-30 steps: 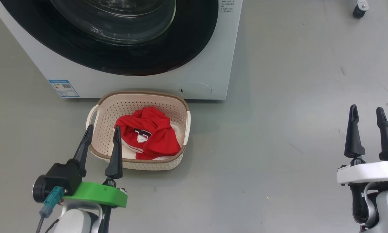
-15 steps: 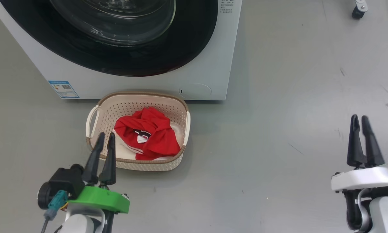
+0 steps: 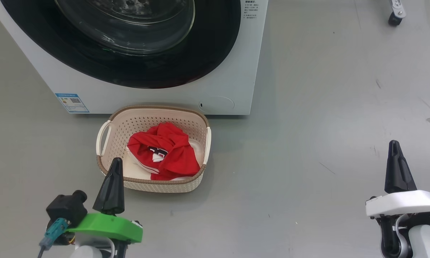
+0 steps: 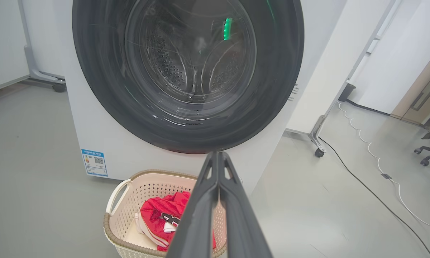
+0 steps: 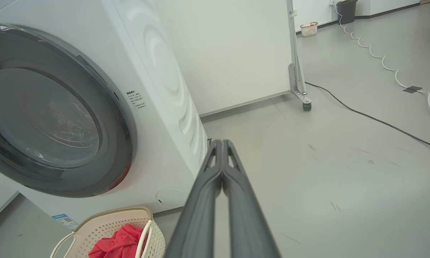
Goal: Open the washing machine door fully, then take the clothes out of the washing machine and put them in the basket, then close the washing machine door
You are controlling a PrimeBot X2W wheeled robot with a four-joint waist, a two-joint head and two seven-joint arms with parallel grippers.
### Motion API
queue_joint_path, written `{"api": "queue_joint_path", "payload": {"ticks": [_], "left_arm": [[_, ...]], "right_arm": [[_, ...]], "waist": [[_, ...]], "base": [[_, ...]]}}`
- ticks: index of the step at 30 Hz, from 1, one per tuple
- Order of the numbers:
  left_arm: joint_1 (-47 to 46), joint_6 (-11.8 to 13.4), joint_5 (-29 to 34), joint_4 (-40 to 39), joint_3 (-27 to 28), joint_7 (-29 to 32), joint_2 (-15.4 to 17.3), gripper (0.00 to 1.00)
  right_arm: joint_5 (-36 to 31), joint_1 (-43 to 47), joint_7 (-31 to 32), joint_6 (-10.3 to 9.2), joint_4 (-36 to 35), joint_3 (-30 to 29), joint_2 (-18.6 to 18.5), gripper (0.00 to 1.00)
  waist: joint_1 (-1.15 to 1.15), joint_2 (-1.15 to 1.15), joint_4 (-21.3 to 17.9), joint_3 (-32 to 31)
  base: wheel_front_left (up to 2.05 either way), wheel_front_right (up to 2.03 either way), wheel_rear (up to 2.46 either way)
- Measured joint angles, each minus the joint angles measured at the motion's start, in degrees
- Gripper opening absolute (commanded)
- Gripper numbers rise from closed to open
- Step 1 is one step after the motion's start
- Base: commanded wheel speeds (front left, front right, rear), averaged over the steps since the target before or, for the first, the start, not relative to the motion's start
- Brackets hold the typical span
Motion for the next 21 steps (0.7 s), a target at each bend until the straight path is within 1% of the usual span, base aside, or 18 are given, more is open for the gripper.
{"api": "queue_joint_path", "payload": {"ticks": [5,21], "left_arm": [[0.4,0.0,-4.8,0.0,0.8,1.1,0.0,0.0],[0.4,0.0,-16.2,0.0,2.7,4.0,0.5,0.0]], "right_arm": [[4.1,0.0,1.1,0.0,0.3,-0.2,0.1,0.0],[14.7,0.0,4.5,0.02,1.4,-1.2,0.8,0.0]], "waist": [[0.0,0.0,0.0,-0.5],[0.0,0.0,-0.1,-1.8]], "base": [[0.0,0.0,0.0],[0.0,0.0,0.0]]}}
